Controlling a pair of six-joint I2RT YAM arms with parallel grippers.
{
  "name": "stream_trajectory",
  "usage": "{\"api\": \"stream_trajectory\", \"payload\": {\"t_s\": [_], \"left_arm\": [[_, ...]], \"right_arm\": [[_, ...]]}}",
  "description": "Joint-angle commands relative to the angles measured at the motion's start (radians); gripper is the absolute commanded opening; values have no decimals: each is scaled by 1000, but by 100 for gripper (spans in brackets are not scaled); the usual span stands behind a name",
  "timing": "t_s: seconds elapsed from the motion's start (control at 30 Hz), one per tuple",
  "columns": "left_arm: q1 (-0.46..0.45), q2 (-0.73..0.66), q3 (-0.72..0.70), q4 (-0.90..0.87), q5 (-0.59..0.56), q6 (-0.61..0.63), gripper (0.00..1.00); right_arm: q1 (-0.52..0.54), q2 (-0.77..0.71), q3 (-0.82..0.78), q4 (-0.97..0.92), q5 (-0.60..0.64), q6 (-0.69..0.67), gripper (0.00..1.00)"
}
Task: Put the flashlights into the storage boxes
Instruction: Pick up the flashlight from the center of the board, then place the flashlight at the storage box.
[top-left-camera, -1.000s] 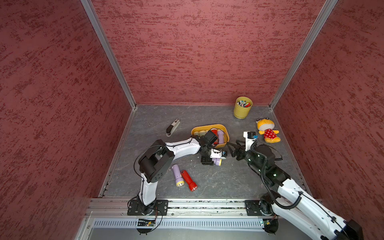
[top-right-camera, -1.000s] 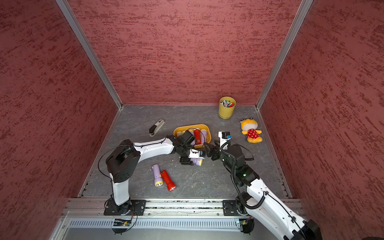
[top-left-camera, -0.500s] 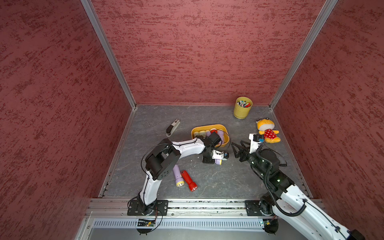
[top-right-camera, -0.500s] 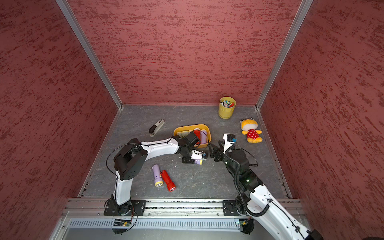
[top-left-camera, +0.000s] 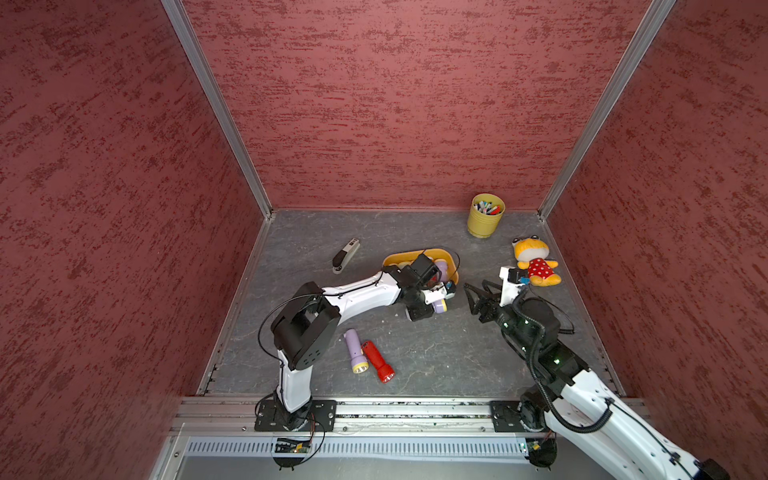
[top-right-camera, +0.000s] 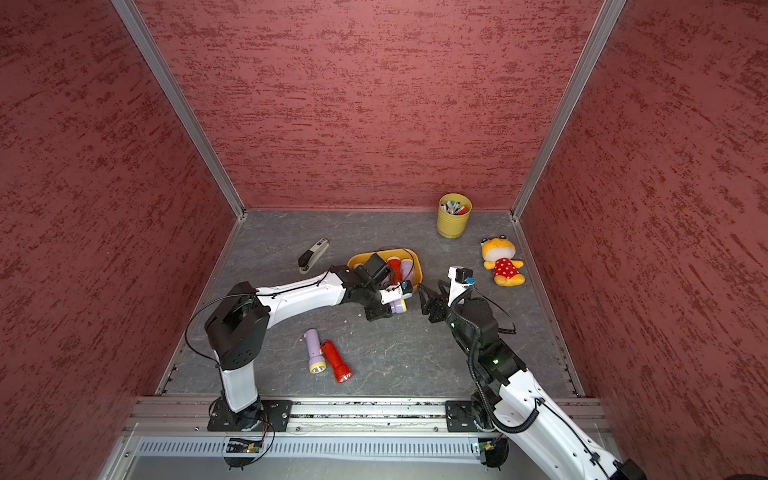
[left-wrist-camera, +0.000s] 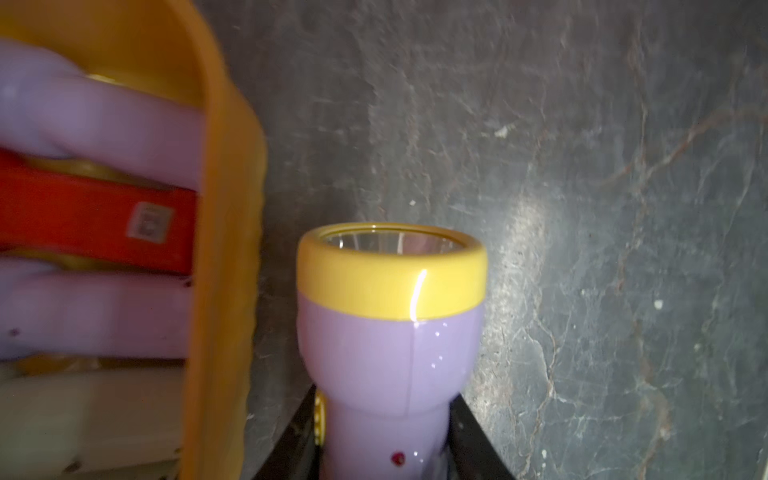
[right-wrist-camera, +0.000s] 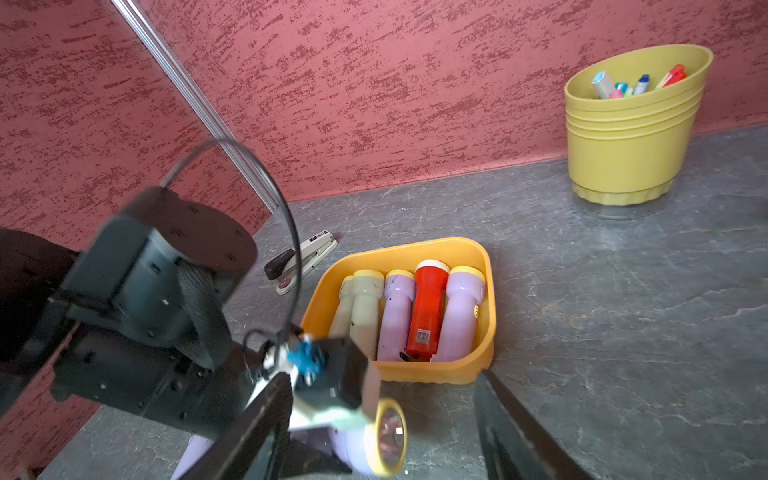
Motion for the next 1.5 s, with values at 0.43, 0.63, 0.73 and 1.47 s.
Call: {"api": "stream_trajectory", "payload": {"t_s": [0.43,0.63,0.73,1.47], "left_arm": [[164,19,20,283,89,-1095,17],[146,50,-14,351,-18,-1258,18],[137,77,-4,364,-62,-1278,20],[160,155,62,328,-146,-1226,29]], "right_arm": [[-4,220,60,194,-72,33,71],[-4,277,69,228,-94,32,71],[-4,299,75,245,-107,34,71],[-4,335,82,273,-127,47,71]]}}
